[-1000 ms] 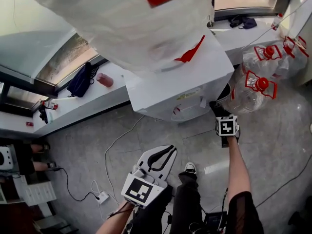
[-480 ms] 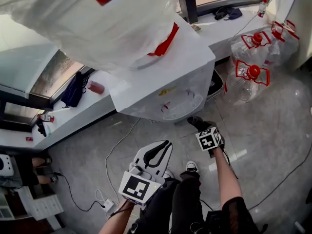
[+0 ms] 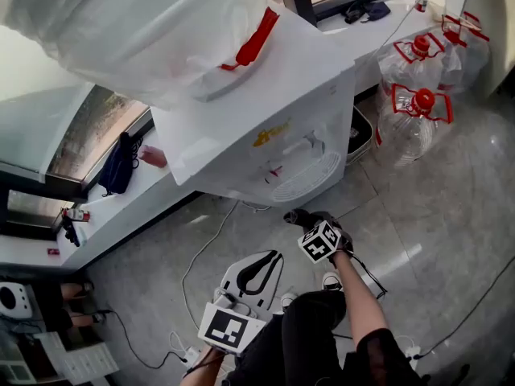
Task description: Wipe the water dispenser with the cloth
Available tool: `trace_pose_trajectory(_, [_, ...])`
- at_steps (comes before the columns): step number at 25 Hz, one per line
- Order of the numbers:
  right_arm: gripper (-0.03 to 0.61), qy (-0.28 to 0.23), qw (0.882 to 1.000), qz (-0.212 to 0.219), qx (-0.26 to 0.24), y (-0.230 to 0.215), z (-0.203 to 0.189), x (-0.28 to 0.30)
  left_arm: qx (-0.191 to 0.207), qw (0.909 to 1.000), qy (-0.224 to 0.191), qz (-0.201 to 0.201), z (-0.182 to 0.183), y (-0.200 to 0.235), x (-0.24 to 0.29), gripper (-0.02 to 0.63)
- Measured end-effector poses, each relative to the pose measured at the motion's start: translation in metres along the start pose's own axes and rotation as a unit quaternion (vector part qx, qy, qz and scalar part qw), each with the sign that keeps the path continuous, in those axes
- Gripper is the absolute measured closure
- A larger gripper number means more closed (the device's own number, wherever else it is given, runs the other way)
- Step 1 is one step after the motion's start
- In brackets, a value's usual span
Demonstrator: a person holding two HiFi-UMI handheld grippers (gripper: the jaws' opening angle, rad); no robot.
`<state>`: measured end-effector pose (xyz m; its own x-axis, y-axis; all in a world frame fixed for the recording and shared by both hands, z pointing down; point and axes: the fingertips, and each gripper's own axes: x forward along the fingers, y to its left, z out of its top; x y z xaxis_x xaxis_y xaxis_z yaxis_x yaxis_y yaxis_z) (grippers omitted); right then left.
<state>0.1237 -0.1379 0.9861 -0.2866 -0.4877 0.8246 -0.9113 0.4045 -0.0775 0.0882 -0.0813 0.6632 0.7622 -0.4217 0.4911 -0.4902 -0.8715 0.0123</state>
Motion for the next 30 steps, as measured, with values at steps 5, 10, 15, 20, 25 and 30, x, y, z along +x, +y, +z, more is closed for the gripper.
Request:
trace_pose_trajectory(5, [0.477,0.015,0.999,-0.023,-0.03,-0.008,0.005,0.024,-0.016,0.9997,0.018,0.003,-0.024,0.01,0.0,0.586])
trace_pose_trajectory(10, [0.477,0.012,0.998,-0.057,0.0,-0.052,0.016,0.019,-0.027,0.9994,0.02,0.005,-0.021,0.019,0.002,0.586])
trace_pose_trajectory(15, [0.474,0.018,0.992,-0.112,0.046,-0.131,0.008,-0.009,-0.03,0.9994,0.013,0.001,-0.008,0.022,0.011,0.586])
trace_pose_trajectory(20, [0.474,0.03,0.982,-0.155,0.107,-0.191,-0.016,-0.041,-0.035,0.9993,0.014,-0.003,0.002,0.021,0.017,0.586])
trace_pose_trajectory(25, [0.476,0.04,0.973,-0.175,0.142,-0.225,-0.032,-0.065,-0.04,0.9989,0.021,-0.004,0.011,0.022,0.019,0.586])
trace_pose_trajectory(30, [0.474,0.036,0.969,-0.174,0.169,-0.229,-0.034,-0.091,-0.049,0.9985,0.022,-0.007,0.028,0.019,0.02,0.586])
